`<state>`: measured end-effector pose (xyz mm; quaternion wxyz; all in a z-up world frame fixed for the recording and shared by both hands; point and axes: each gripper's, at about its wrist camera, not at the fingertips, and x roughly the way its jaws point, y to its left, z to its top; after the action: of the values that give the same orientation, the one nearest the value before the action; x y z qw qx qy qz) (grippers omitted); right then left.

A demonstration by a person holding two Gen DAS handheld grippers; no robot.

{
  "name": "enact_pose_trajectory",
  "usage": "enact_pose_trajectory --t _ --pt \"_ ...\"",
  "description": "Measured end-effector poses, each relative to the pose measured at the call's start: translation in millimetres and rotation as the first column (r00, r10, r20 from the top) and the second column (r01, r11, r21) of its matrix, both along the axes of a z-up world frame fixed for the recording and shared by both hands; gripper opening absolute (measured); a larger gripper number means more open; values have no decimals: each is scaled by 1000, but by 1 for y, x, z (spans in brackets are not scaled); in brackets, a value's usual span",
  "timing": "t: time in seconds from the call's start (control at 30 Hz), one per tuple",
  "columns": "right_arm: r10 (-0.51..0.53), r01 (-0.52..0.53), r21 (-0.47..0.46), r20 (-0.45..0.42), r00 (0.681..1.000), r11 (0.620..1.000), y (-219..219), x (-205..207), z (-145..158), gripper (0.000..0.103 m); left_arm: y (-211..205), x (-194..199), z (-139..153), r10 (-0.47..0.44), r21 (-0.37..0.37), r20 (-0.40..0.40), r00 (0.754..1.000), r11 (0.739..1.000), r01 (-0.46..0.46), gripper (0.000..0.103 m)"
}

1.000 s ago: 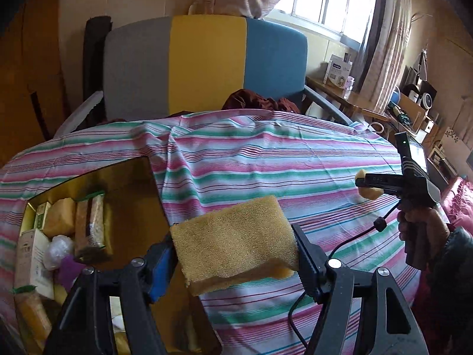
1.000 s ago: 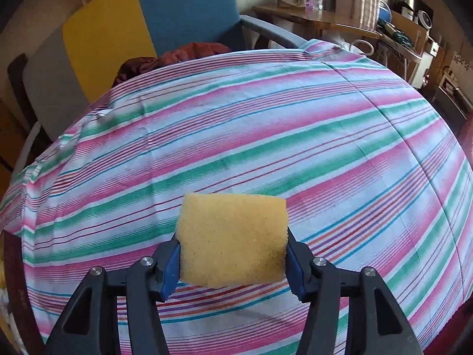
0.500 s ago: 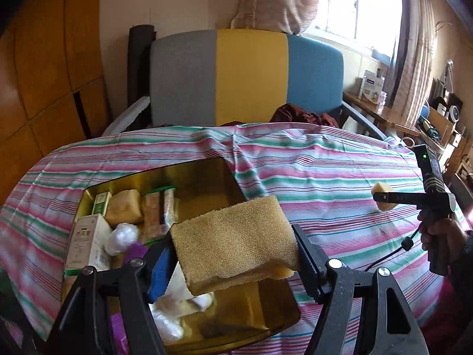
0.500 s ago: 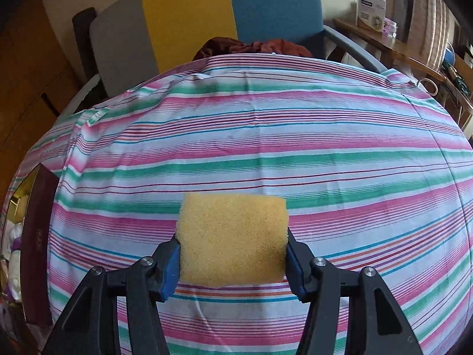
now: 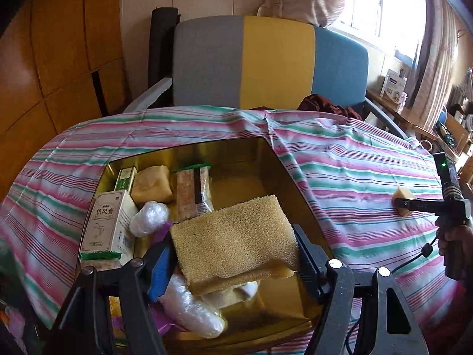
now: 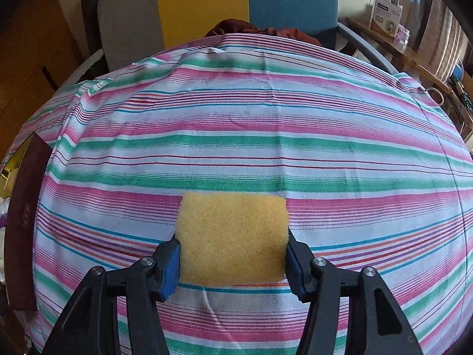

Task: Organize objects
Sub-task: 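Carry the yellow sponge into the gold tray and open the left tool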

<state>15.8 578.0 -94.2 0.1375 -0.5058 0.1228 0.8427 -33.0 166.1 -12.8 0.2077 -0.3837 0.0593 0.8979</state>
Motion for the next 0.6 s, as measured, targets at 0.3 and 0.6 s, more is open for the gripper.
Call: enact_pose_trajectory --t 0.3,0.6 --pt "10 -10 22 17 1000 1000 -2 -2 0 59 -15 -66 0 34 153 170 985 986 -61 72" --pt "16 -16 21 26 1000 1000 -4 -3 -1 59 33 -126 -19 23 54 192 981 998 -34 73"
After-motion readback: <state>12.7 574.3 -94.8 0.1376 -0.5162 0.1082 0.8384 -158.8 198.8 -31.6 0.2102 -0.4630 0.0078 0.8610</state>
